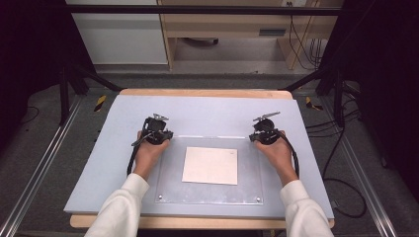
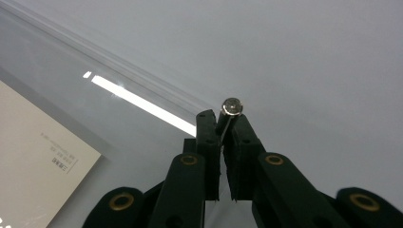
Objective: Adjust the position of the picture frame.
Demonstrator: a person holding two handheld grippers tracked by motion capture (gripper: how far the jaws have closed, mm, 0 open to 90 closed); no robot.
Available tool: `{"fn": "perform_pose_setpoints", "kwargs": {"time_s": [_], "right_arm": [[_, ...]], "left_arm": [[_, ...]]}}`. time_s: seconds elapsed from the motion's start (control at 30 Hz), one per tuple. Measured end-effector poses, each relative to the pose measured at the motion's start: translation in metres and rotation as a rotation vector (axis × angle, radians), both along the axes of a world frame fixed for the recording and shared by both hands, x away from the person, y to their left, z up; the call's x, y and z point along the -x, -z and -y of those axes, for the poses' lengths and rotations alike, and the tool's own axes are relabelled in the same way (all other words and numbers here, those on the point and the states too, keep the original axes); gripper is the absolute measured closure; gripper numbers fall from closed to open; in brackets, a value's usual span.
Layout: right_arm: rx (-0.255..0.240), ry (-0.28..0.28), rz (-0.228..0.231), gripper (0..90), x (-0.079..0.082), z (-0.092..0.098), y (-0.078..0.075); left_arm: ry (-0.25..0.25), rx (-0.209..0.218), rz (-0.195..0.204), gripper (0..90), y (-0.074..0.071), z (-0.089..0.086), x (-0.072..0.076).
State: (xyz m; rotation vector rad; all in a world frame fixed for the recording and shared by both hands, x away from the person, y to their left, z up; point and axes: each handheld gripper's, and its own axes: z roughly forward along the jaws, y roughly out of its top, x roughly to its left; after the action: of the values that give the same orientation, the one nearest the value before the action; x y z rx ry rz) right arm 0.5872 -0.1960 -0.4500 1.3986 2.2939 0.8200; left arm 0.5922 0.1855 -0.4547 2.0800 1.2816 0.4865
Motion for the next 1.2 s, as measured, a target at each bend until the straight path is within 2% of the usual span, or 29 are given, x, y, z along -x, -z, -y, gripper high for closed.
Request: {"fn": "perform_pose_setpoints", "kwargs": {"time_s": [0.33,0.57,0.67,0.7,0.8,0.83,0.9,1.0,1.07,1.13,1.2], "right_arm": [[-0.02,0.005,0.016,85.3,0.002,0.001,0.007],[-0.019,0.004,0.022,85.2,0.003,0.001,0.008],[-0.012,0.0,0.035,83.7,0.004,0.001,0.008],[-0.017,0.0,0.048,81.4,0.005,0.002,0.006],[-0.042,0.013,0.09,70.9,0.009,0.006,0.0],[-0.047,0.016,0.105,65.3,0.01,0.007,-0.001],[-0.041,0.035,0.132,55.8,0.014,0.007,-0.004],[-0.039,0.063,0.188,43.9,0.019,0.005,-0.009],[-0.032,0.075,0.227,36.9,0.022,0.003,-0.012],[-0.044,0.08,0.245,31.4,0.025,0.0,-0.013],[-0.056,0.078,0.263,25.9,0.027,-0.001,-0.013]], "left_arm": [[-0.004,-0.013,0.016,84.3,0.005,0.002,0.0],[-0.007,-0.002,0.019,84.1,0.006,0.002,0.0],[0.003,-0.007,0.026,83.8,0.006,0.002,0.001],[0.004,-0.014,0.041,83.0,0.005,0.001,0.002],[0.0,-0.018,0.119,73.3,0.0,0.0,0.007],[-0.007,-0.029,0.143,67.4,-0.002,-0.001,0.008],[-0.031,-0.02,0.182,52.8,-0.007,-0.002,0.012],[-0.055,-0.001,0.224,34.7,-0.011,-0.003,0.02],[-0.055,0.016,0.262,29.6,-0.012,-0.003,0.025],[-0.054,0.022,0.271,19.0,-0.013,-0.003,0.027],[-0.041,0.026,0.282,12.7,-0.014,-0.003,0.029]]}}
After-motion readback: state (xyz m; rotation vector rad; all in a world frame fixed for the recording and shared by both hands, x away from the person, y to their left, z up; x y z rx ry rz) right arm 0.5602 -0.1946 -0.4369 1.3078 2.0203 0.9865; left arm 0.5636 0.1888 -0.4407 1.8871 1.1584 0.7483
